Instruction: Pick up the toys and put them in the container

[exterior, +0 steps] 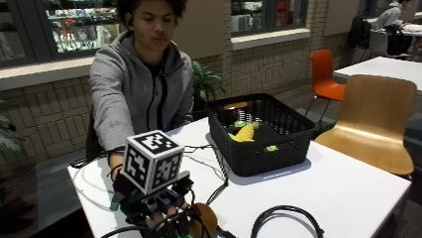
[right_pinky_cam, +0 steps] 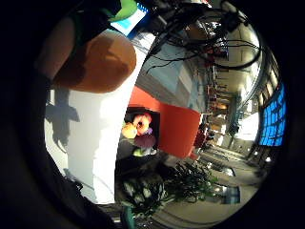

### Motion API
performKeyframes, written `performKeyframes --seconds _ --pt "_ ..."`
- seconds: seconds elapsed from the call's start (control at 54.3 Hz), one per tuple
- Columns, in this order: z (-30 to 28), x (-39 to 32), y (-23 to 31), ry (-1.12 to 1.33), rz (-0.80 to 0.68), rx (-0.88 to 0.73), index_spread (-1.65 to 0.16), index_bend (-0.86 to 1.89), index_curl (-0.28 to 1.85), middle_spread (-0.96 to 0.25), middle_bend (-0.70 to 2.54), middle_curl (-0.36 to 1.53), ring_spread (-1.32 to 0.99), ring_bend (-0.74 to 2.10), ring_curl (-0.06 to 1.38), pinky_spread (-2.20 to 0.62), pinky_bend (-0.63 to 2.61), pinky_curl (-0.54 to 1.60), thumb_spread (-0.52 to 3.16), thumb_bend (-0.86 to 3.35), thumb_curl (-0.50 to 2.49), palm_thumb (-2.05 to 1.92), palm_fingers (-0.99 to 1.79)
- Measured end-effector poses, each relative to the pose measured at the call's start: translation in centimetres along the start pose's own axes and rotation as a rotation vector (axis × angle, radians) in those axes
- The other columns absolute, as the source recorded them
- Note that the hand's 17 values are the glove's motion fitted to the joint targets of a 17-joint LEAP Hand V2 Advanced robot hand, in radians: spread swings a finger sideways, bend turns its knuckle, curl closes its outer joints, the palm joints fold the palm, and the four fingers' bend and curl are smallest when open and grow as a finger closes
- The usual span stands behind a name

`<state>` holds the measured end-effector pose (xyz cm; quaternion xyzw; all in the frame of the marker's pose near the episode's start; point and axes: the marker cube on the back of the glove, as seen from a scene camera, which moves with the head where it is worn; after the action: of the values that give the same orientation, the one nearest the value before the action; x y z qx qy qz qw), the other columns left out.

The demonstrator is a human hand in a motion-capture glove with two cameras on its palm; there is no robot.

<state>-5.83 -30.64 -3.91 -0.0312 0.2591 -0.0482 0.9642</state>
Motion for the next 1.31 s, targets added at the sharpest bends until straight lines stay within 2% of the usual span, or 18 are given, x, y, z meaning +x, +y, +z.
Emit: performKeyframes --seconds 0.147,0.294,0.423,0.57,0.81,0.938,1.104,1.306 --pt "1.7 -0.5 -1.9 0.011 -0.008 -0.056 -0.24 0.08 0.19 -0.01 0.16 0.36 -0.1 0.27 0.31 -0.01 0.8 0.39 1.26 0.03 0.36 0.47 -0.19" --pt "1.5 -0.6 -3.4 0.081 0.021 -0.01 -0.25 0.11 0.19 -0.05 0.15 0.34 -0.05 0.22 0.31 0.02 0.77 0.38 1.4 0.09 0.38 0.55 -0.17" --pt "2.4 -1.8 -3.4 0.068 0.032 0.101 -0.25 0.12 0.19 -0.08 0.23 0.36 -0.04 0.4 0.35 0.04 0.76 0.37 1.54 0.14 0.39 0.59 0.07" --pt "2.4 -2.7 -2.7 0.054 0.088 0.229 -0.24 0.15 0.2 -0.12 0.36 0.43 -0.14 0.62 0.4 -0.02 0.81 0.36 1.61 0.24 0.44 0.7 0.44" --pt "1.2 -3.5 -0.5 0.056 0.132 0.269 -0.26 0.28 0.29 -0.2 0.6 0.59 -0.24 0.77 0.52 -0.24 0.75 0.39 1.4 0.26 0.62 0.86 0.5" --pt "-1.5 -4.2 0.7 0.039 0.105 0.298 -0.28 0.36 0.36 -0.23 0.68 0.68 -0.28 0.8 0.57 -0.3 0.77 0.41 1.29 0.24 0.72 0.87 0.45" --pt "-7.9 -6.1 1.7 0.02 0.046 0.406 -0.28 0.42 0.43 -0.25 0.73 0.76 -0.31 0.85 0.62 -0.33 0.82 0.44 1.18 0.23 0.82 0.88 0.39" --pt "-16.5 -11.5 3.8 0.07 -0.107 0.54 -0.28 0.45 0.52 -0.26 0.76 0.84 -0.33 0.91 0.68 -0.34 0.88 0.47 1.09 0.22 0.93 0.88 0.31"
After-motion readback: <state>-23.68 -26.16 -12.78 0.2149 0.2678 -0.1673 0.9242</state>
